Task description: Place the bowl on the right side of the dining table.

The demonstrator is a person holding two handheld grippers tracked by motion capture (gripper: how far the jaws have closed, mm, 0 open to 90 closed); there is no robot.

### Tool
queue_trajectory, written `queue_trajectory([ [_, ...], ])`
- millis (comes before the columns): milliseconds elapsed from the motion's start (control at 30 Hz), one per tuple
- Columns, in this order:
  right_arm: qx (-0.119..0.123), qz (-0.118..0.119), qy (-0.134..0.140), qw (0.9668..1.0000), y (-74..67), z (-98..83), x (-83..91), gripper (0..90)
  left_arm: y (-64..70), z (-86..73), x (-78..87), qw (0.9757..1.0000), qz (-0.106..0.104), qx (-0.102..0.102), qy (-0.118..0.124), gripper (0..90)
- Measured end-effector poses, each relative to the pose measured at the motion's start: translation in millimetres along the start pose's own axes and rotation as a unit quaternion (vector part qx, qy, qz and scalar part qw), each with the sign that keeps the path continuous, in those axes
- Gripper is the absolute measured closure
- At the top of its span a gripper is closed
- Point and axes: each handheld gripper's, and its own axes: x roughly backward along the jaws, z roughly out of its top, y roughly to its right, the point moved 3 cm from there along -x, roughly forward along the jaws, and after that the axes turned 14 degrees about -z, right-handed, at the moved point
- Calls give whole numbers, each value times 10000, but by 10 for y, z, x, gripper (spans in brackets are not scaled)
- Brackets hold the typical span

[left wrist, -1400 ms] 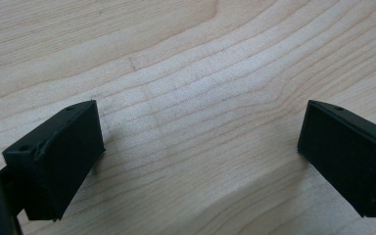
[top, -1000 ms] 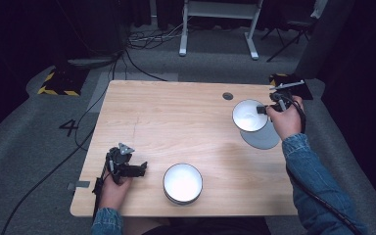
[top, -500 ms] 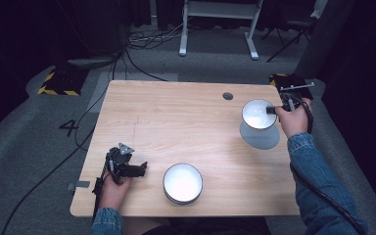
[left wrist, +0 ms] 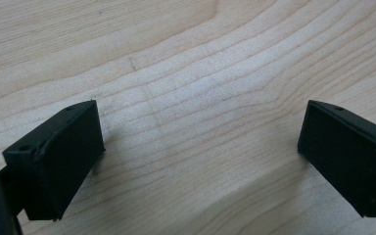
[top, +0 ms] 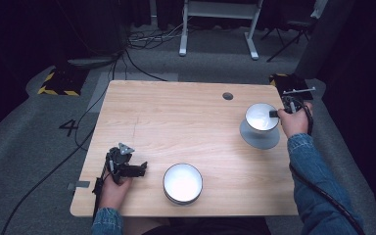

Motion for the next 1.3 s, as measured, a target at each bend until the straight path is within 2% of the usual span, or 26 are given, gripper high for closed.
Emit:
queue_trajectory([
  [200, -193, -32, -131, 9997, 78, -81, -134, 816, 0, 0, 0, 10000, 1, 0, -1, 33],
  [467, -267, -80, -312, 9991, 139, -179, -293, 816, 0, 0, 0, 10000, 3, 0, -1, 33],
  [833, -454, -85, -319, 9984, 199, -209, -393, 816, 1, 0, 1, 10000, 10, 0, -6, 33],
  [1133, -494, -57, -310, 9983, 201, -221, -472, 816, 1, 0, 1, 10000, 10, 0, -6, 33],
  [1300, -598, 27, -303, 9977, 224, -235, -494, 815, 3, -1, 0, 10000, -4, 5, 2, 33],
])
